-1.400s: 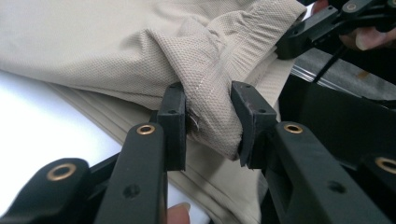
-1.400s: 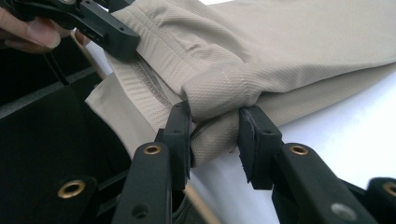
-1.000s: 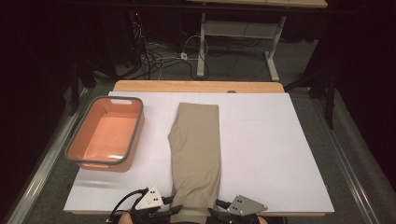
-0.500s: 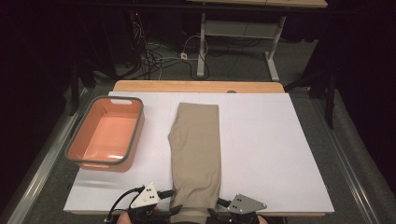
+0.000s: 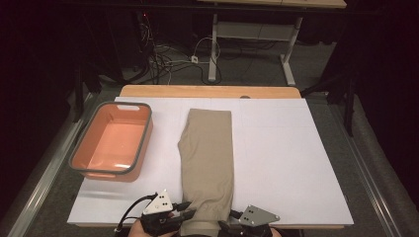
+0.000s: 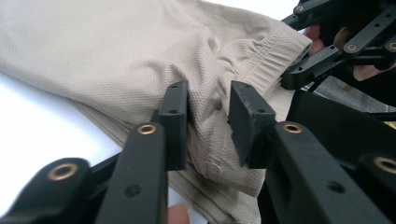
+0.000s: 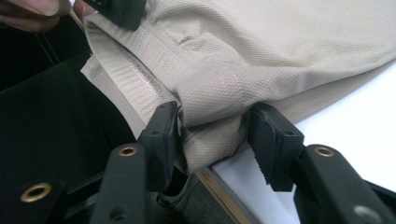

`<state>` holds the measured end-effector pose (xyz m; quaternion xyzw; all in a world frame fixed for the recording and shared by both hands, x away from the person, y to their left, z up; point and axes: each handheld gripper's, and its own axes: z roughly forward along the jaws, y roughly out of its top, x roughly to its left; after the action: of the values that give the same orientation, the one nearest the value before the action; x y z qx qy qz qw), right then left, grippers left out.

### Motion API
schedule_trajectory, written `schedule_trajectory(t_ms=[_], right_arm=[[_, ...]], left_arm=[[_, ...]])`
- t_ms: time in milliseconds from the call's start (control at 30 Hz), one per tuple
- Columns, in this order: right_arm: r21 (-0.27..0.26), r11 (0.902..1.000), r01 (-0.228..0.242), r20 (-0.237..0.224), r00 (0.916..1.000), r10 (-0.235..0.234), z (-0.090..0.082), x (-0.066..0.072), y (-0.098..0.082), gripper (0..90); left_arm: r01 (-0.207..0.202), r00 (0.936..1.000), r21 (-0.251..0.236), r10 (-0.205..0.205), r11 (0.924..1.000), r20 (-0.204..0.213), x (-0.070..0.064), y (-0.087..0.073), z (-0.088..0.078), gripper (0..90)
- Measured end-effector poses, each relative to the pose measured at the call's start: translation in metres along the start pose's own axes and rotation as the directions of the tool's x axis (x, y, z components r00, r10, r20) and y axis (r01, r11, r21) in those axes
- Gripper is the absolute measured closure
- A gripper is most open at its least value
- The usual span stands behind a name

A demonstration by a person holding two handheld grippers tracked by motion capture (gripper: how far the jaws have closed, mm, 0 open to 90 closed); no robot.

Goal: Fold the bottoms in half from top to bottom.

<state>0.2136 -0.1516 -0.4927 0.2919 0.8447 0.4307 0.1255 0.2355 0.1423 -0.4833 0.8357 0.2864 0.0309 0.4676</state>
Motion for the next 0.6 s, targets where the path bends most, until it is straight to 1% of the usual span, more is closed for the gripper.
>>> schedule_trajectory(t_ms=[100,167,267,500,567,600], right_arm=[[-0.002,1.0,0.0,-0.009,1.0,0.0,0.0,0.001,-0.001,62.3],[-0.002,1.0,0.009,-0.012,0.9999,-0.009,0.0,0.002,-0.001,65.5],[-0.004,0.9999,0.012,-0.013,0.9998,-0.012,-0.001,0.002,0.0,66.7],[-0.009,0.9999,0.013,-0.022,0.9997,-0.014,-0.005,0.004,0.0,67.4],[-0.006,0.9998,0.017,-0.025,0.9995,-0.017,-0.007,0.005,0.0,67.5],[-0.003,0.9999,0.013,-0.028,0.9995,-0.013,-0.008,0.005,-0.001,67.5]], left_arm=[[-0.001,1.0,0.0,0.001,1.0,0.005,0.0,-0.001,0.0,71.0],[-0.004,0.9999,-0.002,0.004,1.0,0.011,-0.001,-0.002,-0.001,72.4],[-0.005,0.9998,-0.006,0.005,1.0,0.019,-0.001,-0.001,-0.002,76.2],[-0.03,0.9991,0.002,0.03,0.9995,0.029,-0.007,-0.002,-0.005,79.8],[-0.028,0.9991,0.008,0.028,0.9996,0.031,-0.009,-0.002,-0.006,80.1],[-0.019,0.9994,0.006,0.019,0.9998,0.03,-0.011,-0.003,-0.007,80.1]])
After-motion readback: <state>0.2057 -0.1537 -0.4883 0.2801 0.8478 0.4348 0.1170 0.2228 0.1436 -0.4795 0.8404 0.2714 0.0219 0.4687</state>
